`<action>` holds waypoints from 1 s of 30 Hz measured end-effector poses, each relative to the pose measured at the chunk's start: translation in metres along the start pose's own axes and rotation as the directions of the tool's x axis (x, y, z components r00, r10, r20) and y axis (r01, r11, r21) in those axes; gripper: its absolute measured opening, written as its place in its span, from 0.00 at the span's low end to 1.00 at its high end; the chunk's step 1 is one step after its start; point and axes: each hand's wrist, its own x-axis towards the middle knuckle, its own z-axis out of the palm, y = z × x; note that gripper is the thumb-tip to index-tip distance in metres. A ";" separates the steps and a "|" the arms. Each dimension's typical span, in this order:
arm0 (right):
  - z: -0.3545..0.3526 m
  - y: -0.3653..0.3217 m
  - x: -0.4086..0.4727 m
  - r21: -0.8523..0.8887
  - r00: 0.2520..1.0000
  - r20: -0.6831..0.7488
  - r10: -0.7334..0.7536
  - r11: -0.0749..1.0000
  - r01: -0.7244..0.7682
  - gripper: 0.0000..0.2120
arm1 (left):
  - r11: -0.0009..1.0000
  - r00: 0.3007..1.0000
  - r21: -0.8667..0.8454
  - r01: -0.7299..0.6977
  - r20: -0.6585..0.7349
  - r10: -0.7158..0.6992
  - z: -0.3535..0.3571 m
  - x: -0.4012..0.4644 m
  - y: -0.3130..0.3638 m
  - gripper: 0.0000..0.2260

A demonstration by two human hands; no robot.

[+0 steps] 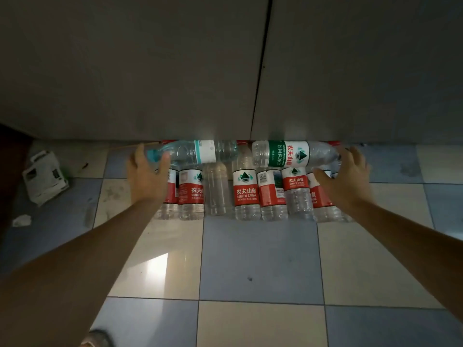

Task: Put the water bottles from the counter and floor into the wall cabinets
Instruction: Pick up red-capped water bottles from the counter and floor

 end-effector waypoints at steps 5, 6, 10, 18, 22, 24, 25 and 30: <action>0.005 0.008 0.020 -0.044 1.000 0.005 -0.020 0.999 0.020 0.29 | 0.994 0.993 0.061 -0.090 0.084 0.085 0.003 0.015 -0.011 0.22; 0.005 0.010 0.019 -0.061 1.000 -0.008 -0.020 0.998 0.020 0.28 | 0.992 0.991 0.067 -0.108 0.084 0.103 0.003 0.012 -0.012 0.22; 0.009 0.022 0.005 -0.160 1.000 -0.020 -0.014 0.987 0.010 0.20 | 0.989 0.977 0.022 -0.144 0.159 0.139 -0.002 -0.010 -0.019 0.22; 0.007 0.033 -0.027 -0.163 0.996 0.083 -0.033 0.985 0.047 0.07 | 0.987 0.937 0.068 -0.143 0.332 0.112 -0.010 -0.035 -0.026 0.15; 0.003 0.031 -0.040 -0.070 0.992 0.117 -0.051 0.996 0.059 0.10 | 0.997 0.945 -0.073 0.018 0.327 0.006 -0.014 -0.036 -0.015 0.11; -0.001 0.027 -0.049 -0.011 0.990 0.135 -0.033 0.999 0.035 0.10 | 0.982 0.939 -0.160 0.105 0.340 -0.045 -0.017 -0.039 -0.010 0.08; -0.004 0.024 -0.053 0.029 0.988 0.154 -0.012 1.000 0.007 0.09 | 0.968 0.933 -0.200 0.155 0.353 -0.076 -0.020 -0.042 -0.008 0.07; -0.020 0.013 -0.077 0.194 0.969 0.240 0.062 0.975 -0.110 0.05 | 0.919 0.899 -0.280 0.279 0.413 -0.147 -0.048 -0.064 -0.008 0.08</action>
